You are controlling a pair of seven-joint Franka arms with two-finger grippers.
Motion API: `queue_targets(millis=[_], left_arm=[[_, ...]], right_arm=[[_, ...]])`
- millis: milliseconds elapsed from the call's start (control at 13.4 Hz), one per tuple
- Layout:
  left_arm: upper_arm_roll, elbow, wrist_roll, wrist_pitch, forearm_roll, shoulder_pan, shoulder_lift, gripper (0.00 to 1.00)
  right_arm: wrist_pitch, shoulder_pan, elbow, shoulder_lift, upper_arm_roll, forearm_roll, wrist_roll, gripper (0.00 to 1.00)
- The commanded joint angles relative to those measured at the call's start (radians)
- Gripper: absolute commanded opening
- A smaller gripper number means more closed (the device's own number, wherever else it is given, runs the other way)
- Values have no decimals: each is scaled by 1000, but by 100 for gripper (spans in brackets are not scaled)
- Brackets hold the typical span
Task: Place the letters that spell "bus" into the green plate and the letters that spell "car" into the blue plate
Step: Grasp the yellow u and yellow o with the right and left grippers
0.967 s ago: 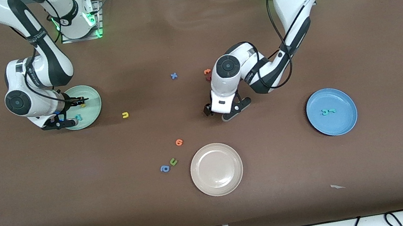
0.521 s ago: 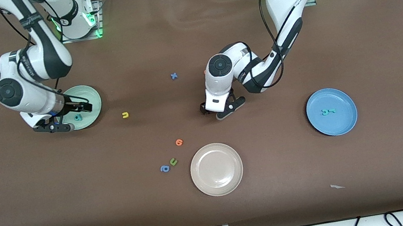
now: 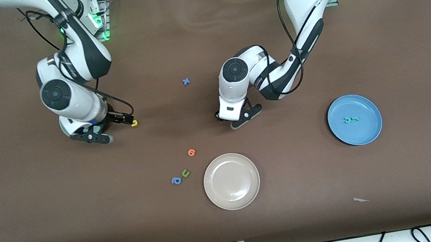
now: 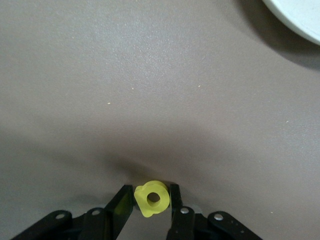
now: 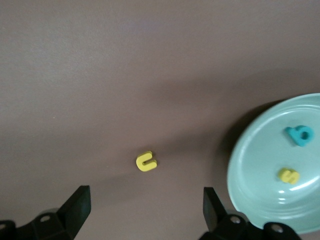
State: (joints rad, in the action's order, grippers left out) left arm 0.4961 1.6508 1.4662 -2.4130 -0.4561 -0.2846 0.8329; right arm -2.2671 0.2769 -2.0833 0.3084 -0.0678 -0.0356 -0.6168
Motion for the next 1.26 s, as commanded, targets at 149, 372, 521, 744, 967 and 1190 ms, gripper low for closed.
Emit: queue_targets(millis=[149, 372, 521, 744, 967, 1190], left_arm=[[-11, -17, 19, 9, -33, -14, 15, 31], [-13, -23, 5, 44, -29, 5, 2, 27], [-8, -80, -38, 156, -15, 48, -1, 27], [-4, -199, -243, 386, 72, 126, -9, 27], [-7, -279, -468, 589, 94, 221, -12, 27], [-8, -284, -634, 670, 80, 330, -37, 27]], right_arm=[[-143, -2, -20, 118, -21, -12, -8, 99], [-170, -4, -27, 149, -33, -12, -8, 98], [-213, -2, -46, 161, -37, -12, -11, 94], [-233, -2, -61, 161, -37, -12, -1, 72], [-233, -2, -61, 161, -37, -12, 2, 47], [-227, -4, -61, 158, -37, -12, 5, 34]])
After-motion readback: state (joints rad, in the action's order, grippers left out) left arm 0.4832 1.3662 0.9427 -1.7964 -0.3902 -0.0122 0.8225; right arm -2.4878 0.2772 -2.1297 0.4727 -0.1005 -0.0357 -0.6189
